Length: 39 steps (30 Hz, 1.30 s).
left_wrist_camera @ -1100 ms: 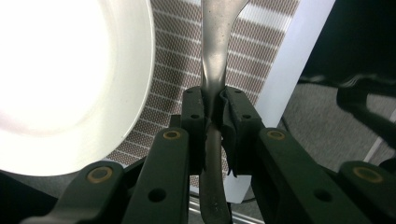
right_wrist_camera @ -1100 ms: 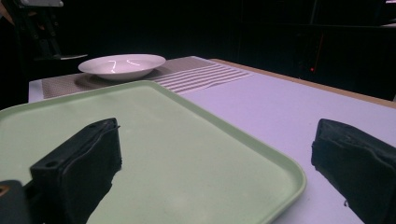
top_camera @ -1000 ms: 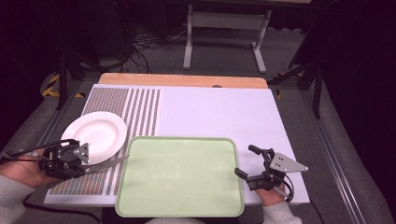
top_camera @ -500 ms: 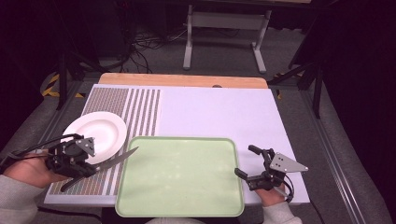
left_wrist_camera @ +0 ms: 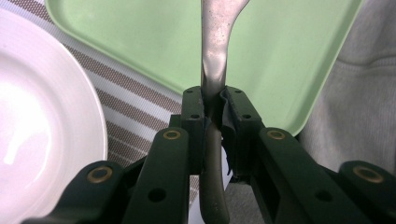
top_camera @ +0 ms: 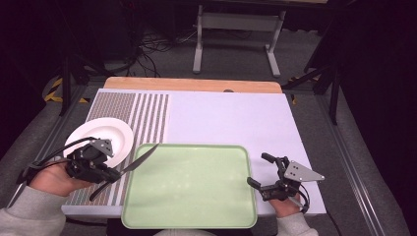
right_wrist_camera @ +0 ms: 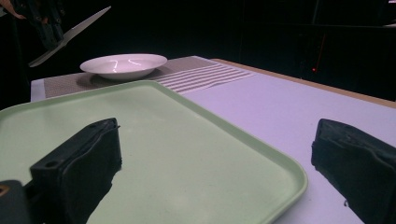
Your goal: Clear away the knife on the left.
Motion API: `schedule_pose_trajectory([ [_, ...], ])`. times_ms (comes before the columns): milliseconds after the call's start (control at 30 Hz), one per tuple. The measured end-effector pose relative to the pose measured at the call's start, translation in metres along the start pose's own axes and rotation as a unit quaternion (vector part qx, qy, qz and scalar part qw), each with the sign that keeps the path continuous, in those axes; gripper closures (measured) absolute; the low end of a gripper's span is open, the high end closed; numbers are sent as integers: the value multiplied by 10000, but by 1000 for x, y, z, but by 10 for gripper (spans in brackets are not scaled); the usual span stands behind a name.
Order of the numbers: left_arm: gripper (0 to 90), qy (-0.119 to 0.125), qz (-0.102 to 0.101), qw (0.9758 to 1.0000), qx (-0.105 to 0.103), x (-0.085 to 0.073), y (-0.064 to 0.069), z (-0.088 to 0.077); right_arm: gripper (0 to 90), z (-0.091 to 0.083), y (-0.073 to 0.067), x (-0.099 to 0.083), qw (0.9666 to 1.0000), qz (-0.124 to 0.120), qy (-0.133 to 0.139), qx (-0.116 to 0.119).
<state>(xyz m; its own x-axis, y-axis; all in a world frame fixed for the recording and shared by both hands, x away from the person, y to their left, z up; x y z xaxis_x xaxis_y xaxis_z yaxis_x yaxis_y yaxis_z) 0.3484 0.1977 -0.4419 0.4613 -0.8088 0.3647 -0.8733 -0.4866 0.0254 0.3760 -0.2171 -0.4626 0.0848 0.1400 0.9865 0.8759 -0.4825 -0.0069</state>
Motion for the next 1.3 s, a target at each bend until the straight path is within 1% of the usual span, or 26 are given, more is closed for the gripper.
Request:
schedule_pose_trajectory([
  [133,801,76,27,9999,-67,7,5,3,22,0,0,0,10000,3,0,6],
  [233,801,187,-22,9997,-121,13,9,6,21,0,0,0,10000,2,-2,16],
  [367,801,265,1,9994,-218,20,15,14,22,0,0,0,10000,1,-2,20],
  [467,801,366,-67,9989,-293,25,20,20,21,0,0,0,10000,0,-5,23],
  [533,801,394,-57,9986,-337,27,23,23,21,0,0,0,10000,-8,-1,22],
  [567,801,392,-46,9985,-374,28,26,26,21,0,0,0,10000,-8,-1,23],
  [700,801,390,-40,9985,-385,32,29,31,21,0,0,0,10000,-8,-3,27],
  [767,801,422,-68,9982,-412,34,31,33,21,0,-1,0,10000,-7,-5,27],
  [933,801,470,-49,9974,-538,40,38,43,21,0,-1,0,10000,-5,-5,30],
  [1100,801,395,-24,9974,-600,43,43,53,21,0,-1,0,10000,-16,-5,36],
  [1200,801,373,8,9973,-635,44,45,56,22,0,-1,0,10000,-15,2,40],
  [1300,801,327,-6,9972,-669,45,47,59,21,0,-1,0,10000,-18,-5,40],
])
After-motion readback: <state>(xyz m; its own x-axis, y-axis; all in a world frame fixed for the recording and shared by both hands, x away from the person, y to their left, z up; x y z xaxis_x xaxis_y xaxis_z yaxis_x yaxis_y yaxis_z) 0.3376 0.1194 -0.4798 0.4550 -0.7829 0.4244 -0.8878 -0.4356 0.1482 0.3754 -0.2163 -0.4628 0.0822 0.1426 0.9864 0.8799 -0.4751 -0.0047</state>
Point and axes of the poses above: each handheld gripper's, and its own axes: z roughly forward along the jaws, x roughly out of its top, y roughly to its right, the point moved 10 cm from there along z, roughly forward along the jaws, and after that the axes turned 8 degrees about x, right-handed, at the moved point
